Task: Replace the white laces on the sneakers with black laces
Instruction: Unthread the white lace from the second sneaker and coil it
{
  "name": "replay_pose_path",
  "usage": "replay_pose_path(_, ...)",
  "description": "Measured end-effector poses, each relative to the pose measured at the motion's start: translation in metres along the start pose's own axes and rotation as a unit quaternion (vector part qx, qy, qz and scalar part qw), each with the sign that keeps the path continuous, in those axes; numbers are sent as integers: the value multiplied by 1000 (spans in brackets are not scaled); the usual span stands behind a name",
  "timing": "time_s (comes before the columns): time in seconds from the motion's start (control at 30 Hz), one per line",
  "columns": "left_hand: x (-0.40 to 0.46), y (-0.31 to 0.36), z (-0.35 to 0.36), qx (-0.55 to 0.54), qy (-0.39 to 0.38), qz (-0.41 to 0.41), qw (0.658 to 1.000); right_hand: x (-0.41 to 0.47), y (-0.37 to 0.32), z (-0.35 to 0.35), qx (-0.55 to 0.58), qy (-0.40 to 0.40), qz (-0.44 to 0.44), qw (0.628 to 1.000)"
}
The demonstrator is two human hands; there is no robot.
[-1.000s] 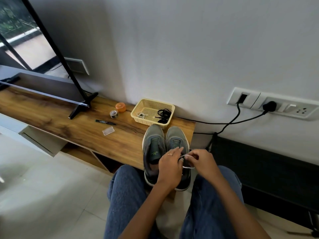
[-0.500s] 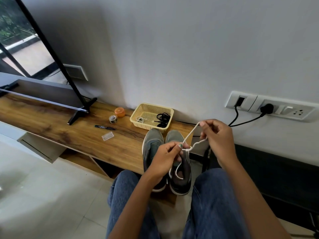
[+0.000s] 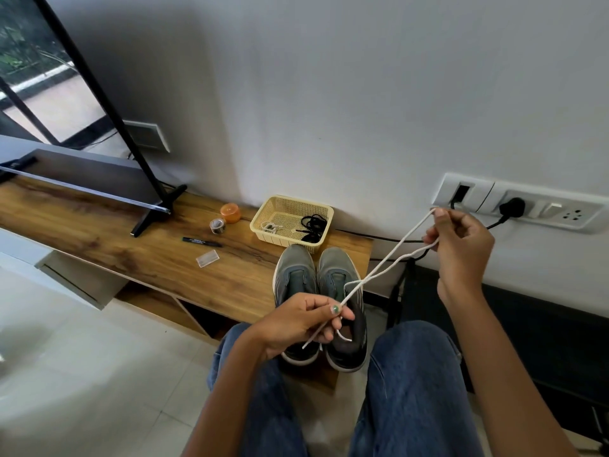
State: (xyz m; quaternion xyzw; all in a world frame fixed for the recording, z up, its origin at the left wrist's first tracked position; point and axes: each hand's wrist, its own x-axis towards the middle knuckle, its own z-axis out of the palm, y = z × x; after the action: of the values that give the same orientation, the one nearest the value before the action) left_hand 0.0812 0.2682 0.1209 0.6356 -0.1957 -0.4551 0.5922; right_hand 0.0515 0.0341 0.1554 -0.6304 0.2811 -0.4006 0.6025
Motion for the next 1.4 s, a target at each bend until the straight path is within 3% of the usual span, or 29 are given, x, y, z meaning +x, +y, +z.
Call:
replay_pose_path(0.33,-14,1,-7,15,-109,-45,993,12,7,-4,20,49,12,999)
replay_pose_path(0.43,-15,0,-6,-59,-158,-10,986,13,17,-1,-25,52,8,998)
replay_pose_path(0.53,-16,3,-7,-187,-167,57,966,10,36,-4,-157,-28,1,987)
replay_pose_path(0.63,-14,16,-6,-345,-91,111,927,-3,52,-8,-302,-216,12,928)
replay_pose_path(0.73,-4,30,-4,-442,90,156,879,-22,57,-5,-401,-407,33,820)
replay_pose_path(0.8,7,33,-5,-448,181,185,856,-33,59,-2,-426,-501,52,751)
replay_pose_path(0.9,21,29,-7,-362,279,208,865,-45,56,-1,-425,-595,82,677)
replay_pose_path(1.03,31,10,-13,-72,397,196,894,-44,26,-3,-375,-680,105,622)
replay_pose_path(1.1,33,1,-15,57,413,192,889,-38,7,-7,-344,-690,94,630)
replay_pose_path(1.13,32,-4,-16,102,407,184,889,-34,-2,-10,-331,-674,90,654)
replay_pose_path(1.2,31,-13,-16,159,375,160,899,-27,-16,-15,-294,-602,83,738)
replay_pose_path(1.3,30,-20,-13,161,274,125,940,-22,-28,-16,-212,-476,64,851)
replay_pose_path(1.4,27,-15,1,122,170,93,973,-24,-27,-6,-188,-421,35,887)
